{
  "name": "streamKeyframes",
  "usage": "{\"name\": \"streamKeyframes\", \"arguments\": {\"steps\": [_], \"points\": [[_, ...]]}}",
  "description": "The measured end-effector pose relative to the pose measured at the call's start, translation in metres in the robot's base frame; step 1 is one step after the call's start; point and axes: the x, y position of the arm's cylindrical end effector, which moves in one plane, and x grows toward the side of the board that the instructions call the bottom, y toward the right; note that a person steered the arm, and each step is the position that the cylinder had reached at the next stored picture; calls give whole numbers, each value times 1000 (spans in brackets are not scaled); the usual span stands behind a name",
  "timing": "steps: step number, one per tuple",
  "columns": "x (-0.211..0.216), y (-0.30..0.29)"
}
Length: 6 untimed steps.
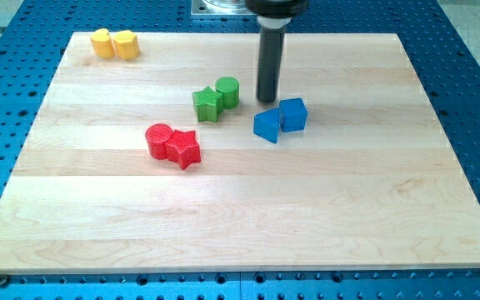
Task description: Push the green circle into the yellow blocks
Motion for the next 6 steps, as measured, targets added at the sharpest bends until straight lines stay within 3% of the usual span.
{"name": "streamKeyframes", "arguments": {"steps": [2, 3, 4, 5, 6], "points": [[-73, -131], [-85, -129], [-103, -191], [-70, -181], [-61, -72]]}}
